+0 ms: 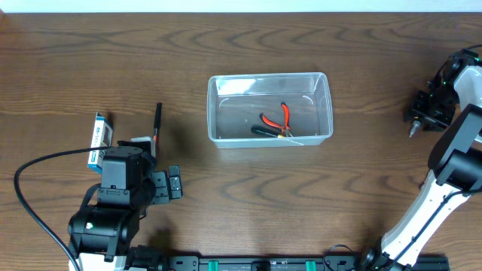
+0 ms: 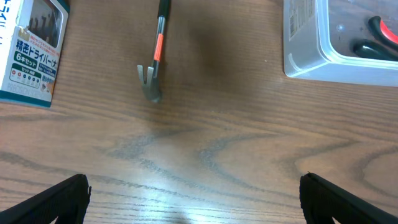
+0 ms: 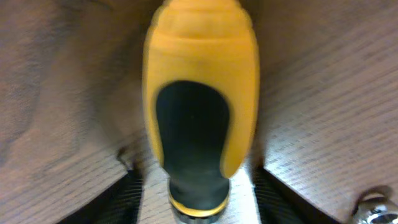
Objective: Pack container
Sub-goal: 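Carry the yellow screwdriver into the container and release it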
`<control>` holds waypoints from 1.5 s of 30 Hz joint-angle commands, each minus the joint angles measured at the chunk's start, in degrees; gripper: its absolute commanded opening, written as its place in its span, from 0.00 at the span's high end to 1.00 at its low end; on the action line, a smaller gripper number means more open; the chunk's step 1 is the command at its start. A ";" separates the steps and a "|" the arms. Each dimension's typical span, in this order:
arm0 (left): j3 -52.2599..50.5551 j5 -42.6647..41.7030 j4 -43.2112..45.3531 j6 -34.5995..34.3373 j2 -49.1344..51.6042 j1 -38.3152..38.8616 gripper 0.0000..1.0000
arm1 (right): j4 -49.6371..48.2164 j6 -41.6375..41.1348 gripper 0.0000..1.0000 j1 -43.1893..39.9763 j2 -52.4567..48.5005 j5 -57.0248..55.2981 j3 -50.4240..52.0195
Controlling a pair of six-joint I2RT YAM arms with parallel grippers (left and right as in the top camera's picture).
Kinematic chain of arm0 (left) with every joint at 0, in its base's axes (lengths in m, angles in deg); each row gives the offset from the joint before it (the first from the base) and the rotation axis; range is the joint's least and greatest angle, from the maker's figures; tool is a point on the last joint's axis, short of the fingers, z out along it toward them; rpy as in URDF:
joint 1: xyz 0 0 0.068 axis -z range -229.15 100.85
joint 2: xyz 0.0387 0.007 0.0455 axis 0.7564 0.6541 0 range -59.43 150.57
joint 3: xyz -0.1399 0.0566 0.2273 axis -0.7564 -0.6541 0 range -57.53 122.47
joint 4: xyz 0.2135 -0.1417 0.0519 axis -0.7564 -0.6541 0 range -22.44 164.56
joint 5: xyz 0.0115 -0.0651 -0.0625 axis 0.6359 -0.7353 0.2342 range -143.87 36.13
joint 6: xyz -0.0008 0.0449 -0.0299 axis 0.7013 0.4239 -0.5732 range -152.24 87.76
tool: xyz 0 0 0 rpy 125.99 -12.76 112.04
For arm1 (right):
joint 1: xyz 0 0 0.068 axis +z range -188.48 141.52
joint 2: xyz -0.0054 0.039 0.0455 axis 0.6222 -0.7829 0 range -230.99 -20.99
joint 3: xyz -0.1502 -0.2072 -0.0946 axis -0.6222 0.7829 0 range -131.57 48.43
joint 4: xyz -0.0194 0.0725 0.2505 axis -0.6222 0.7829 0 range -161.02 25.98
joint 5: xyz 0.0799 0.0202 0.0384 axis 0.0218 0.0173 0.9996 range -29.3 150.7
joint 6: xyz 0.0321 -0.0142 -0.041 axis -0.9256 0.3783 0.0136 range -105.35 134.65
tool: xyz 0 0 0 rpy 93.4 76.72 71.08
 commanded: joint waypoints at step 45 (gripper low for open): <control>0.72 0.48 -0.09 -0.52 0.02 -0.28 0.02 | -2.36 22.99 0.99 22.56 30.71 10.25 2.45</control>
